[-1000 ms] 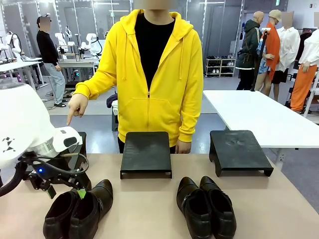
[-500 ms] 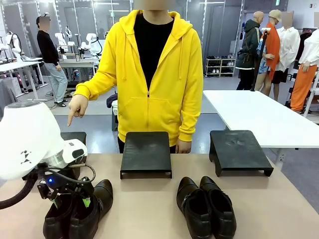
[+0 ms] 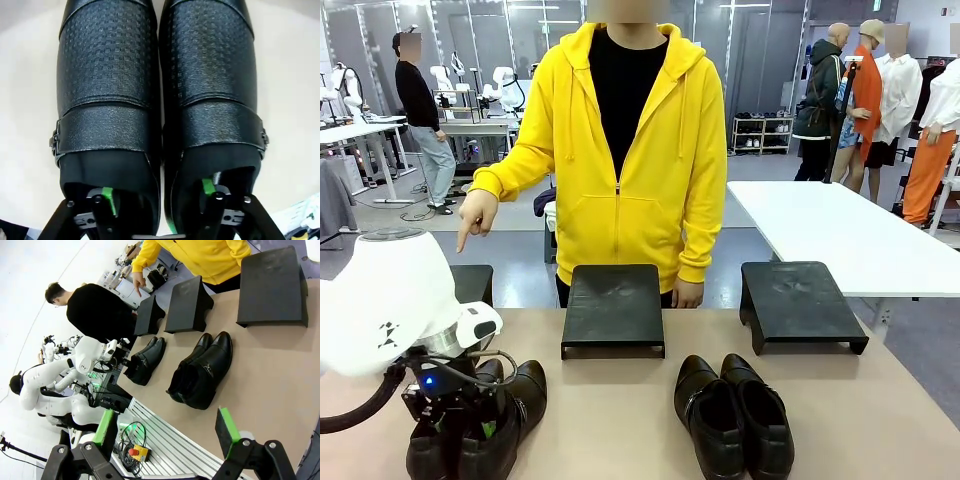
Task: Place the shoes on the stand as instructed by the person.
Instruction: Pick up one pair of Shoes and place it on the Shoes Stand indicated by the person.
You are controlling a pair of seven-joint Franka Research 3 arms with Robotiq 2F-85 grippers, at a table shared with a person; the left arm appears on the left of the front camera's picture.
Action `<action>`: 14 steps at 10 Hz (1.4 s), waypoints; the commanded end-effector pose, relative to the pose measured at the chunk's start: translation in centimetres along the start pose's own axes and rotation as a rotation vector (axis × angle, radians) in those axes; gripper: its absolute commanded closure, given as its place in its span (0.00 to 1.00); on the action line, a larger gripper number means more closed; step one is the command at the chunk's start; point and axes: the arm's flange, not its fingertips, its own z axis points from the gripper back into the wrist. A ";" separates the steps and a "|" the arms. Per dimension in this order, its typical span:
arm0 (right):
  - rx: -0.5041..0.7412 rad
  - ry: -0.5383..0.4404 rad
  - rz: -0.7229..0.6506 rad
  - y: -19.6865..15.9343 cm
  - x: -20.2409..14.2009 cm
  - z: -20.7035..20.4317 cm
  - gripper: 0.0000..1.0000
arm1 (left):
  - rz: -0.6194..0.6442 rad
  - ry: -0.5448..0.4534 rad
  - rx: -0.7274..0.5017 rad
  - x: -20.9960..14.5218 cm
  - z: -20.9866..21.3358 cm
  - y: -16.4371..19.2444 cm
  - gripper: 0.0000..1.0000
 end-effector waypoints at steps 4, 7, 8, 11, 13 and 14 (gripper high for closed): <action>0.013 -0.009 0.016 0.1 0.0 0.0 0.00 | 0.046 -0.016 0.032 -10.2 -3.1 4.1 0.97; 0.013 -0.009 0.016 0.1 0.0 0.0 0.00 | 0.037 -0.010 0.036 -10.3 -2.9 4.2 1.00; 0.013 -0.009 0.016 0.1 0.0 0.0 0.00 | 0.031 -0.012 0.039 -10.2 -2.5 4.2 1.00; 0.013 -0.009 0.016 0.1 0.0 0.0 0.00 | 0.027 -0.060 0.035 -8.9 0.9 4.5 1.00; 0.013 -0.009 0.016 0.1 0.0 0.0 0.00 | 0.007 -0.100 0.012 -7.9 5.4 4.9 1.00; 0.013 -0.009 0.016 0.1 0.0 0.0 0.00 | -0.012 -0.141 0.027 -7.3 8.1 5.4 1.00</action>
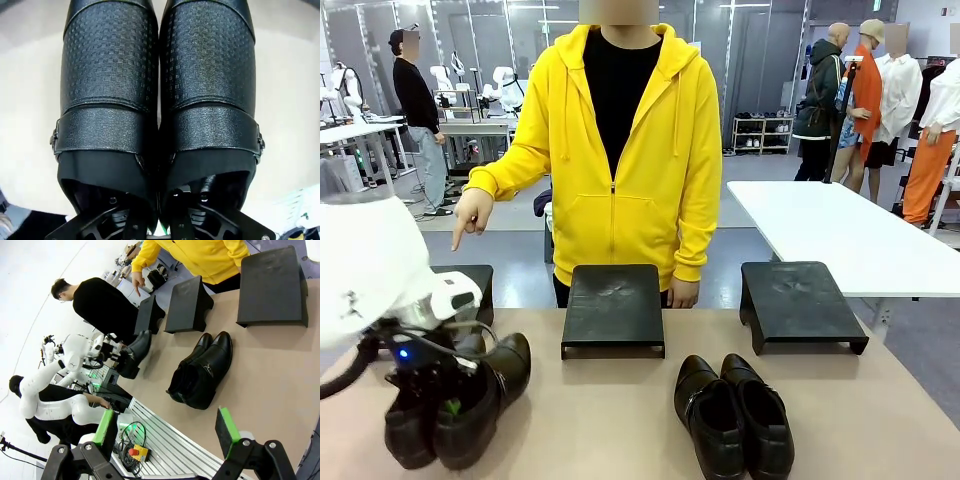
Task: Place the shoes on the stand as instructed by the person.
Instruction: Pick up one pair of Shoes and place it on the Shoes Stand indicated by the person.
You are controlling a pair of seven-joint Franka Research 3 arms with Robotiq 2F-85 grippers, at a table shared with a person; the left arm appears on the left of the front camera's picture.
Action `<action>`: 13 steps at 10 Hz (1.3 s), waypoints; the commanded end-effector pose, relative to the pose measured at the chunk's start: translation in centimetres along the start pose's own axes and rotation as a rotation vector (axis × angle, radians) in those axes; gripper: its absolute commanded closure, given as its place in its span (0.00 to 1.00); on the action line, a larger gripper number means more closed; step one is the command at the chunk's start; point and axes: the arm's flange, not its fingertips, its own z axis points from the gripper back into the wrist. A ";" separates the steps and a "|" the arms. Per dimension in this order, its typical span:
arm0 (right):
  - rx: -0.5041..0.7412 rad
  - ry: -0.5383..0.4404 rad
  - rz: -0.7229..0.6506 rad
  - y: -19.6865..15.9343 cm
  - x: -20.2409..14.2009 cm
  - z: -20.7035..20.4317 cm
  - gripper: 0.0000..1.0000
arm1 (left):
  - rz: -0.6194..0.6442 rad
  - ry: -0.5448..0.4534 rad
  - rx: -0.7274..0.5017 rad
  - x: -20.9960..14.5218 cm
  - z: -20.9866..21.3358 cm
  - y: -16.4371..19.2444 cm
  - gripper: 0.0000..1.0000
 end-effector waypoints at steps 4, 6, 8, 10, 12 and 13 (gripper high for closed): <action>0.013 -0.009 0.016 0.1 0.0 0.0 0.00 | -0.033 -0.182 0.029 -3.2 7.6 6.5 1.00; 0.013 -0.009 0.016 0.1 0.0 0.0 0.00 | -0.029 -0.240 0.038 -2.1 8.2 8.3 1.00; 0.013 -0.009 0.016 0.1 0.0 0.0 0.00 | -0.019 -0.276 0.029 -1.7 8.3 9.0 1.00; 0.013 -0.009 0.016 0.1 0.0 0.0 0.00 | -0.007 -0.198 0.029 -0.8 9.7 8.1 1.00; 0.013 -0.009 0.016 0.1 0.0 0.0 0.00 | -0.007 -0.198 0.029 -0.8 9.7 8.1 1.00; 0.013 -0.009 0.016 0.1 0.0 0.0 0.00 | -0.007 -0.198 0.029 -0.8 9.7 8.1 1.00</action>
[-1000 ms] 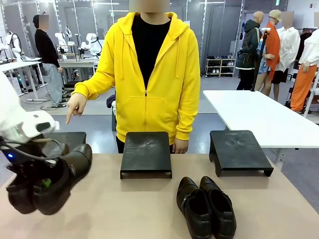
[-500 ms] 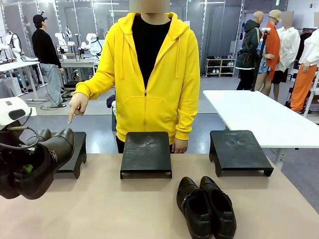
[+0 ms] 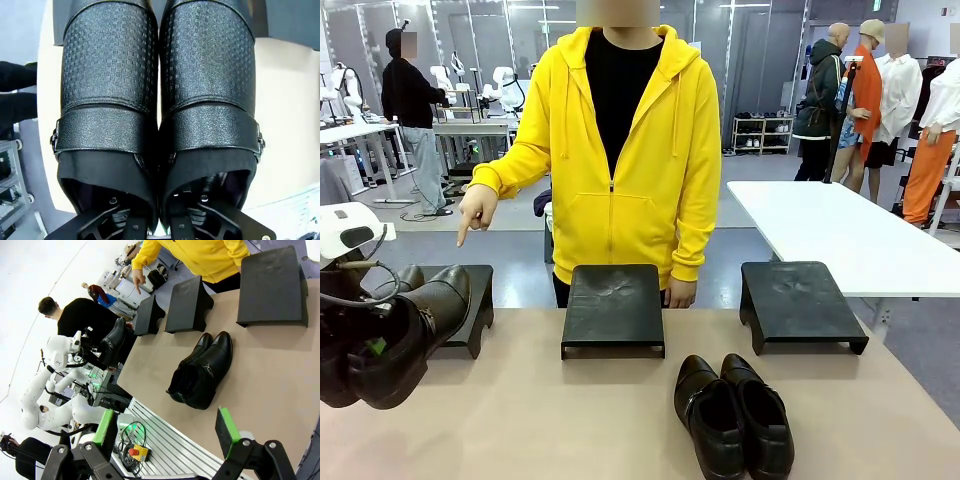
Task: Place the shoes on the stand as instructed by the person.
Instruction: Pick up one pair of Shoes and place it on the Shoes Stand indicated by the person.
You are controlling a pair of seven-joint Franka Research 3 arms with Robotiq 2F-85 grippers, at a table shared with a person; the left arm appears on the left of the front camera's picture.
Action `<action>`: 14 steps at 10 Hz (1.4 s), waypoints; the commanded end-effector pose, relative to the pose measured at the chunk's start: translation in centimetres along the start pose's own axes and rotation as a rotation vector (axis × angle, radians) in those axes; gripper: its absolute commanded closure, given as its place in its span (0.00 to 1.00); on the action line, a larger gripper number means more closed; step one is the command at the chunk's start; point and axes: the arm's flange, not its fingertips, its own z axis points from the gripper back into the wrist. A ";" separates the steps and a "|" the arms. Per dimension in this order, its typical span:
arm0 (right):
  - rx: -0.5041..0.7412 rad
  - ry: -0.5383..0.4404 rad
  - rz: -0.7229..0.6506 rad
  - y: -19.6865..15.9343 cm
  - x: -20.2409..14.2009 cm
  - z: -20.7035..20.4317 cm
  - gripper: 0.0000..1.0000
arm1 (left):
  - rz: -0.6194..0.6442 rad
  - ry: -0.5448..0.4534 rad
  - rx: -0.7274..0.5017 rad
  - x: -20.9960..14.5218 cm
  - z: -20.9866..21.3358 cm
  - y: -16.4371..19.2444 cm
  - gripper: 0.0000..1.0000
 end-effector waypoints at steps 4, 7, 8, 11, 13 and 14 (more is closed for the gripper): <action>0.013 -0.010 0.016 0.1 0.0 0.0 0.00 | 0.032 -0.118 0.039 3.1 0.7 1.7 0.91; 0.013 -0.010 0.016 0.1 0.0 0.0 0.00 | 0.035 -0.175 0.059 7.4 0.2 4.4 0.91; 0.013 -0.010 0.016 0.1 0.0 0.0 0.00 | 0.032 -0.195 0.060 9.0 -0.2 5.2 0.91; 0.013 -0.010 0.016 0.1 0.0 0.0 0.00 | -0.009 -0.238 0.053 13.3 -2.8 6.8 0.91; 0.013 -0.010 0.016 0.1 0.0 0.0 0.00 | -0.051 -0.257 0.053 15.5 -5.3 7.4 0.91; 0.013 -0.010 0.016 0.1 0.0 0.0 0.00 | -0.047 -0.271 0.048 16.5 -6.4 7.7 0.91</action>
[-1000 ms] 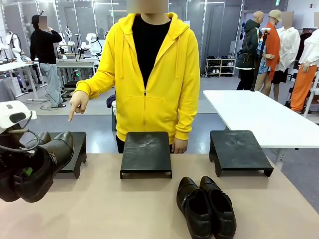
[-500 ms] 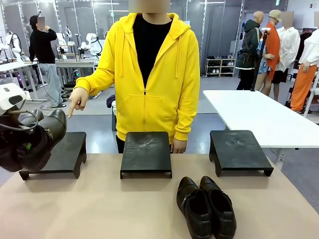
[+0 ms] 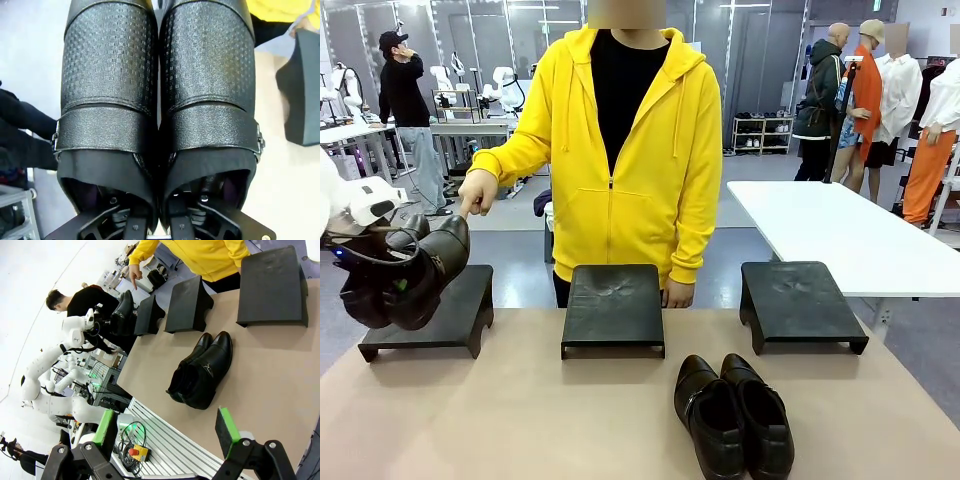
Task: Place the shoes on the stand as instructed by the person.
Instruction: Pick up one pair of Shoes and place it on the Shoes Stand indicated by the person.
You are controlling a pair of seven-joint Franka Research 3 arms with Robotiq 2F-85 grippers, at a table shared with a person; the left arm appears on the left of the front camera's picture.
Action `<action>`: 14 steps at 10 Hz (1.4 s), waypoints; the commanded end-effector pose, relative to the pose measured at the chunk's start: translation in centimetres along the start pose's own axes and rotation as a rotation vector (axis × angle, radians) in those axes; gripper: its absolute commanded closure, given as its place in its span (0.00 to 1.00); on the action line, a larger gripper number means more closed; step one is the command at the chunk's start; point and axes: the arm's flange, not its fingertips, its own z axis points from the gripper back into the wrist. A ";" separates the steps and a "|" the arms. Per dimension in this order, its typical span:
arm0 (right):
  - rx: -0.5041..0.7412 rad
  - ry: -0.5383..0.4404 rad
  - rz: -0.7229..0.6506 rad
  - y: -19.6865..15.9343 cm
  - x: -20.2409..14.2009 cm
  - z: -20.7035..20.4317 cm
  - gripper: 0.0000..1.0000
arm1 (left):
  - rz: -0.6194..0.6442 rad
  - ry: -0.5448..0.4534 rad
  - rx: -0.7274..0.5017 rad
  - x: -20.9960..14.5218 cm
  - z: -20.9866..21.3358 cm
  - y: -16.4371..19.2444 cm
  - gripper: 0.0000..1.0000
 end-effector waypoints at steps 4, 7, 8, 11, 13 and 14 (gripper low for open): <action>0.014 -0.010 0.016 0.1 0.0 0.0 0.00 | -0.025 -0.073 0.007 2.9 -4.4 0.8 0.91; 0.014 -0.010 0.016 0.1 0.0 0.0 0.00 | -0.004 -0.065 0.027 3.3 -6.7 0.6 0.91; 0.014 -0.010 0.016 0.1 0.0 0.0 0.00 | 0.000 -0.056 0.028 3.5 -7.4 0.5 0.91; 0.014 -0.010 0.016 0.1 0.0 0.0 0.00 | 0.018 -0.058 0.042 3.7 -9.0 0.1 0.91; 0.014 -0.010 0.016 0.1 0.0 0.0 0.00 | 0.032 -0.038 0.049 3.4 -10.0 0.0 0.91; 0.014 -0.010 0.016 0.1 0.0 0.0 0.00 | 0.046 -0.034 0.048 3.4 -9.9 0.1 0.76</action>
